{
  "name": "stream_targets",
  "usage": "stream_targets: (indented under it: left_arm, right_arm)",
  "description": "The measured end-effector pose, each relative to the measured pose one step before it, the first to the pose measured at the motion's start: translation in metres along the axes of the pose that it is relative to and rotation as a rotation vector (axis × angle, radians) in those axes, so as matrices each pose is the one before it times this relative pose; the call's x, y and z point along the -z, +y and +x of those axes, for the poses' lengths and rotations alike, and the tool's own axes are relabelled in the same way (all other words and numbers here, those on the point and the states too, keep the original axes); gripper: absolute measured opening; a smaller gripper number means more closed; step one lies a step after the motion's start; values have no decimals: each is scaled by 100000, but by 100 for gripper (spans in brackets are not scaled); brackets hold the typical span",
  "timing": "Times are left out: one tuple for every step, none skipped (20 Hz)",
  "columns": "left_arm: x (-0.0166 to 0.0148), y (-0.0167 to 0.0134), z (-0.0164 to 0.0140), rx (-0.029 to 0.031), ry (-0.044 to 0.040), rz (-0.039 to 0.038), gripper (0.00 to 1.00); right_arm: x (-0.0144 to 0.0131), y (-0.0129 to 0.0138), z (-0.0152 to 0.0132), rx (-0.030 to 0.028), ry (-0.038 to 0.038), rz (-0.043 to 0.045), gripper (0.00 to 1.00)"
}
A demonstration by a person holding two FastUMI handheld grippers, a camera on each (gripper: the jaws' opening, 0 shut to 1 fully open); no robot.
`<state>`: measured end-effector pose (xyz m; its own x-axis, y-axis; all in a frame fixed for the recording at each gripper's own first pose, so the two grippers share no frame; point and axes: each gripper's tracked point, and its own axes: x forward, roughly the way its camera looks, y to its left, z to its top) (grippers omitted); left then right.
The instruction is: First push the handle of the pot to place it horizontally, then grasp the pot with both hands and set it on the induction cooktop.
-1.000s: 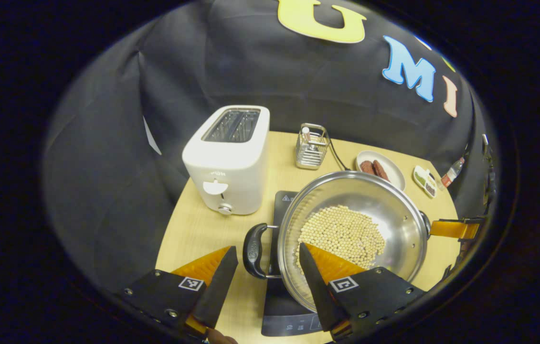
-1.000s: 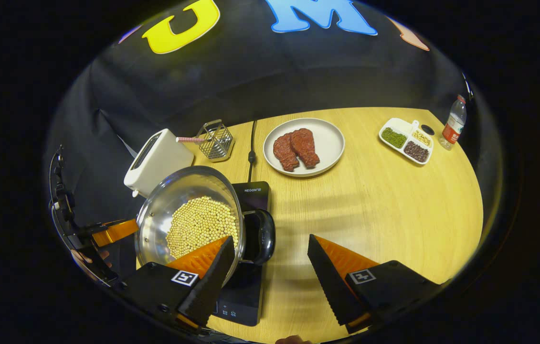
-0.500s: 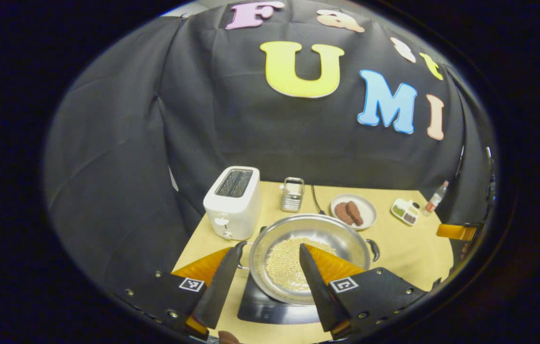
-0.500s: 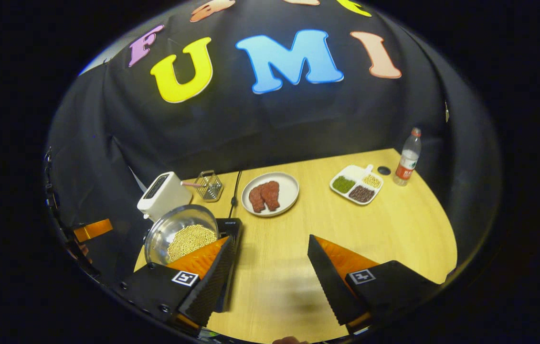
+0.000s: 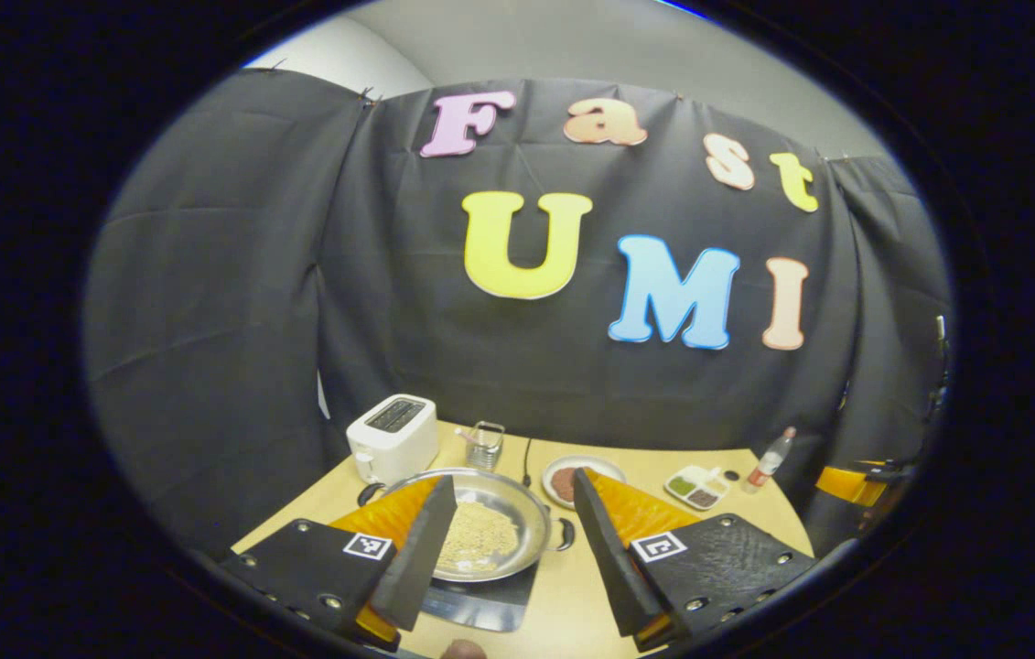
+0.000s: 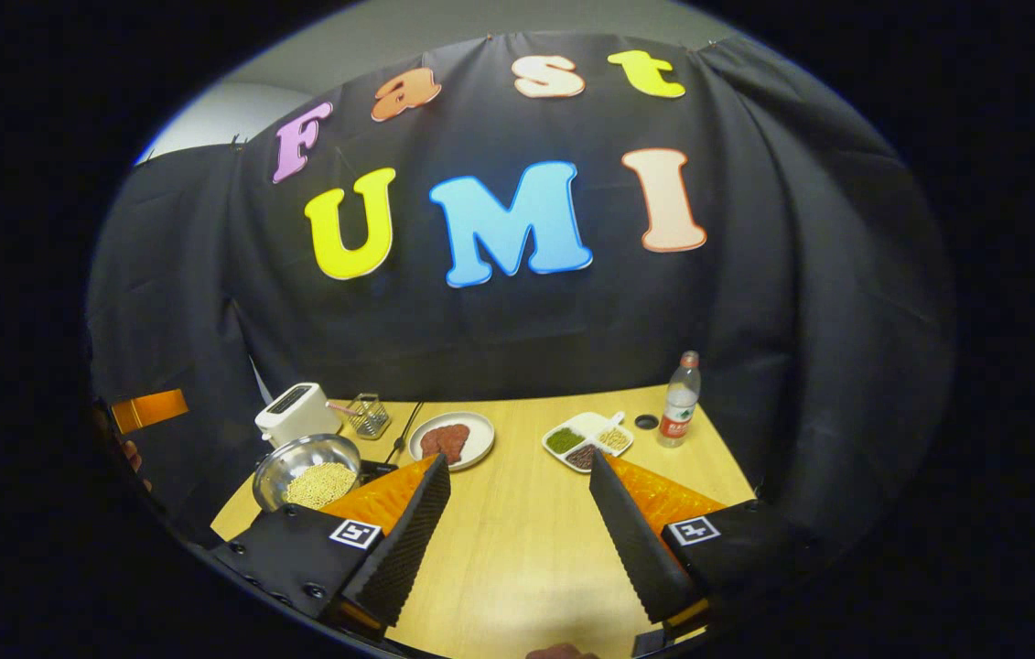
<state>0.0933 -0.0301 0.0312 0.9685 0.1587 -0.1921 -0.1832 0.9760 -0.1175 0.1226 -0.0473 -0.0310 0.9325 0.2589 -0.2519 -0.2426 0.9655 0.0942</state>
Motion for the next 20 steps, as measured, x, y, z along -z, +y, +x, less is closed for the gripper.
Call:
stream_targets:
  left_arm:
    - [-591, -1391, -1185, 219, -4083, 299, 75]
    - [-188, -1447, -1039, 663, -2931, 387, 83]
    - [-140, -1332, -1008, 555, -1704, 329, 75]
    - [-58, -1225, -858, 450, -1464, 339, 75]
    - [-321, -1021, -790, 327, -2042, -120, 79]
    - [-534, -1001, -755, 807, -2092, -519, 79]
    - [-434, -773, -605, 673, -2077, -346, 75]
    - [-561, -455, -975, 92, -1756, 482, 79]
    - [-298, -22, -688, -520, -1179, 570, 75]
    - [-56, 58, -887, -129, -920, 245, 75]
    - [-18, 67, -552, 500, -1063, 137, 75]
    - [-48, 143, -416, 1054, -1458, 1456, 75]
    - [110, 458, -169, 630, -225, 1659, 75]
    - [256, 452, -348, 1096, 233, 1679, 75]
    - [111, 795, -116, 44, 170, 1453, 75]
    - [253, 1052, -264, -1137, 237, 306, 75]
    - [86, 723, -267, -321, 82, -919, 75]
    - [157, 538, -162, -299, -562, -1221, 79]
    - [220, 623, -324, -875, -547, -583, 79]
    - [384, 985, -493, -1552, -155, 245, 75]
  right_arm:
    - [-159, -1281, -959, 441, -3332, -1308, 98]
    - [-162, -1180, -851, 320, -2246, -893, 98]
    - [61, -891, -747, 194, -1490, 112, 98]
    - [-72, -819, -704, 218, -967, 1133, 98]
    - [-219, -832, -671, 448, -1155, 1639, 98]
    - [-393, -680, -701, 987, -1655, 1531, 98]
    - [-316, -711, -681, 1495, -2024, 1029, 98]
    - [-328, -671, -528, 1719, -2236, 305, 98]
    - [-71, -360, -368, 1685, -1469, -92, 98]
    - [41, -252, -417, 1336, -1101, 9, 98]
    - [67, -41, -498, 1179, -1266, -192, 98]
    - [257, -75, -499, 1762, -51, -1070, 98]
    - [885, -347, -599, 2843, 2385, -1778, 98]
    - [752, -313, -641, 2825, 1514, -1414, 98]
    - [91, 175, -450, 1519, 944, -852, 98]
    - [358, 264, -396, 188, 699, -698, 98]
    - [255, 141, -394, 486, 485, -812, 98]
    - [134, -48, -274, 1387, 278, -686, 98]
    - [-103, 30, -250, 1397, -627, -261, 98]
    - [-95, 200, -219, 1409, -385, 396, 98]
